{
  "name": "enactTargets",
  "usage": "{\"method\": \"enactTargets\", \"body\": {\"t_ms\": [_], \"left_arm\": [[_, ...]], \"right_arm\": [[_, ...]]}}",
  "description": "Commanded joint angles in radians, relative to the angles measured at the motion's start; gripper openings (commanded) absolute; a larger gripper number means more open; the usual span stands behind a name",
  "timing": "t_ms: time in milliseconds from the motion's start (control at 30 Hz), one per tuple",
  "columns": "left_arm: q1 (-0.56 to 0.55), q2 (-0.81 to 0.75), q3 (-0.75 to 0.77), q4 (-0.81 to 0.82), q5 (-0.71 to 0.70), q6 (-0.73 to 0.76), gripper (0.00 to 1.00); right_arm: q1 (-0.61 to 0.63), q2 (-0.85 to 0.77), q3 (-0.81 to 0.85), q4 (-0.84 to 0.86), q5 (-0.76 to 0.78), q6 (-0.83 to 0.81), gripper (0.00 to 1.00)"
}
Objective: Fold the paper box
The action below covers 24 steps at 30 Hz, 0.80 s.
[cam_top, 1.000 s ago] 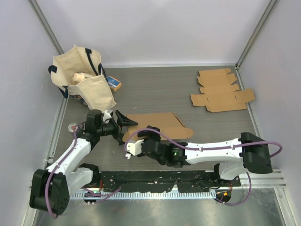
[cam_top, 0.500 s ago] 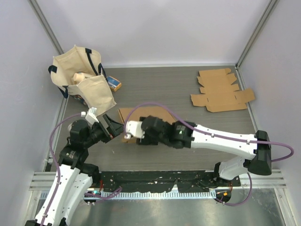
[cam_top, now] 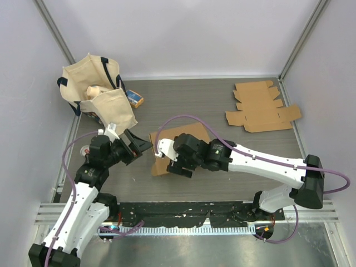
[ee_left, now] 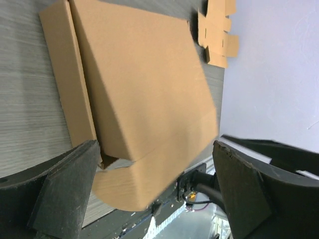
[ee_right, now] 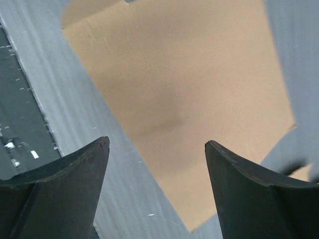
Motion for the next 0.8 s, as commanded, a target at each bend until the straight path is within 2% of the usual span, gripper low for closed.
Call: {"method": "enactTargets", "body": {"t_ms": [0,67,100,167,200,267,300,367,400,500,533,633,767], "left_arm": [[0.004,0.009,0.089,-0.048,-0.096,0.062,1.00],[0.004,0.055,0.089,-0.032,-0.066,0.071,0.98],[0.004,0.078,0.091,-0.029,-0.050,0.074,0.98],[0.004,0.136,0.098,-0.048,-0.026,0.107,0.96],[0.004,0.197,0.112,-0.065,-0.021,0.124,0.97],[0.004,0.246,0.114,-0.065,0.003,0.146,0.97],[0.002,0.280,0.096,-0.046,0.026,0.141,0.96],[0.001,0.303,0.062,0.060,0.053,0.114,0.93],[-0.002,0.322,0.036,0.092,0.063,0.106,0.88],[-0.013,0.349,0.005,0.183,0.074,0.088,0.85],[-0.016,0.372,0.000,0.204,0.070,0.091,0.83],[-0.016,0.424,-0.009,0.231,0.080,0.105,0.79],[-0.025,0.490,-0.027,0.292,0.096,0.108,0.68]], "right_arm": [[0.006,-0.105,-0.073,0.098,-0.119,0.158,0.85],[-0.011,-0.192,-0.119,0.152,-0.071,0.231,0.87],[-0.029,-0.226,-0.130,0.208,-0.038,0.318,0.89],[-0.115,-0.289,-0.148,0.230,-0.036,0.415,0.92],[-0.249,-0.296,-0.155,0.235,-0.090,0.509,0.92],[-0.418,-0.290,-0.194,0.227,-0.163,0.579,0.92],[-0.577,-0.285,-0.219,0.262,-0.313,0.611,0.92],[-0.693,-0.253,-0.292,0.355,-0.442,0.694,0.90],[-0.791,-0.239,-0.317,0.402,-0.543,0.710,0.90],[-0.902,-0.143,-0.395,0.580,-0.673,0.754,0.84],[-0.932,-0.113,-0.405,0.609,-0.693,0.751,0.77],[-0.942,0.008,-0.394,0.675,-0.750,0.704,0.69],[-0.942,0.078,-0.414,0.751,-0.747,0.690,0.63]]}}
